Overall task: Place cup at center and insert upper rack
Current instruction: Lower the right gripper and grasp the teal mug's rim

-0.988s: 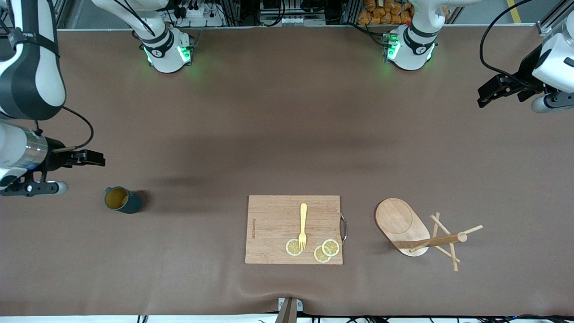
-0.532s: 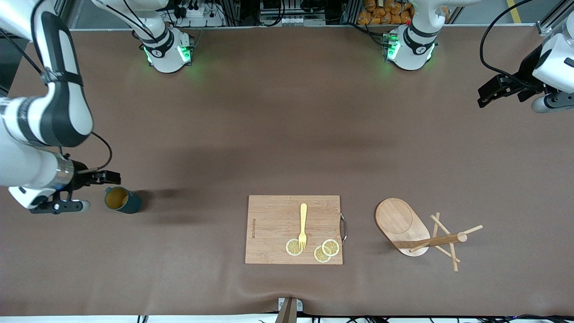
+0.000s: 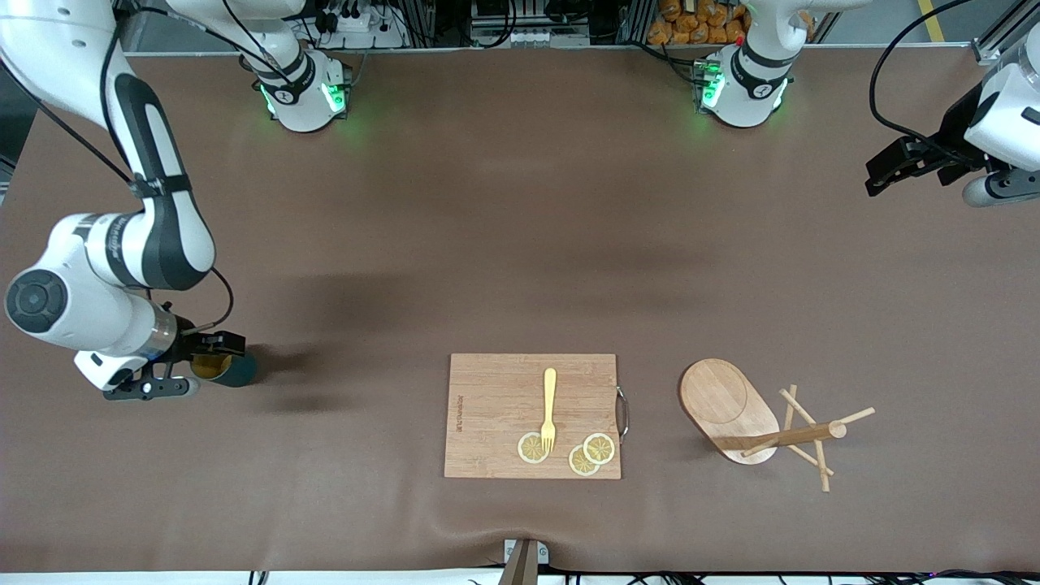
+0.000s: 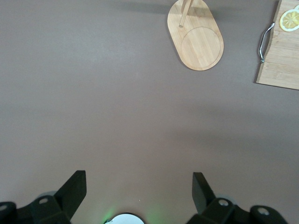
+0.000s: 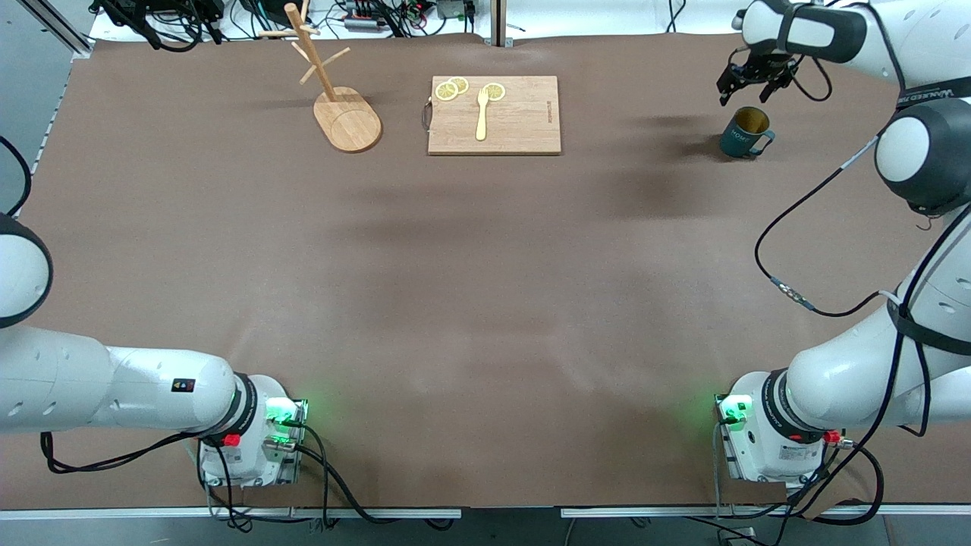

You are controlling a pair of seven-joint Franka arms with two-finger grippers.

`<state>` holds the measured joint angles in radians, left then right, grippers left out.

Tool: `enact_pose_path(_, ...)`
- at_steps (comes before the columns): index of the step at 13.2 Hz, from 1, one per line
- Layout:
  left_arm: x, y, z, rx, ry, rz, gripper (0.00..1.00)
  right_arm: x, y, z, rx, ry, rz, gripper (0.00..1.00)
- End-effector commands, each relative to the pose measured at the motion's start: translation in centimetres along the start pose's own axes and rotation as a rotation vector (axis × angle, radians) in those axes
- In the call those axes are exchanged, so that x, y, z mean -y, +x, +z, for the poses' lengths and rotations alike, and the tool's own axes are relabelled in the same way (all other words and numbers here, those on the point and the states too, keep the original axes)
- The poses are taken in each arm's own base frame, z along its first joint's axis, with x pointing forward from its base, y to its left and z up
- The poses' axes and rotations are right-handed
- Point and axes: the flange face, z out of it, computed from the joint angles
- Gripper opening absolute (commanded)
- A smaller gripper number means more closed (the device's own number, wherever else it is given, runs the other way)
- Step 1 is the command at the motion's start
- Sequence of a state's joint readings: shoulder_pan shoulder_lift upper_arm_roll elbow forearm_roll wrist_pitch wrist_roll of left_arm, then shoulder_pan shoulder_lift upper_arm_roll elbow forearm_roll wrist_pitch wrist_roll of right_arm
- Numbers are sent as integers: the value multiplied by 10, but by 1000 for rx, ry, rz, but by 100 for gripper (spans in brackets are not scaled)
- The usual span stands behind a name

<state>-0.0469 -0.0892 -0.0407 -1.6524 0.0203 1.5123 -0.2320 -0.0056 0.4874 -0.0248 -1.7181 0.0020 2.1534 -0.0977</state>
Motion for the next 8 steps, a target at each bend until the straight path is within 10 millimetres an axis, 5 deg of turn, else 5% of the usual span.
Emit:
enact_pose_path(1, 3, 1, -1, 1, 11, 10, 100, -11, 5, 26, -6, -3, -20, 98)
enact_pose_path(5, 4, 2, 0, 2, 12, 10, 100, -11, 6, 49, 11, 0, -19, 93)
enact_pose_path(8, 3, 3, -1, -4, 11, 9, 100, -10, 4, 55, 31, 2, -24, 54)
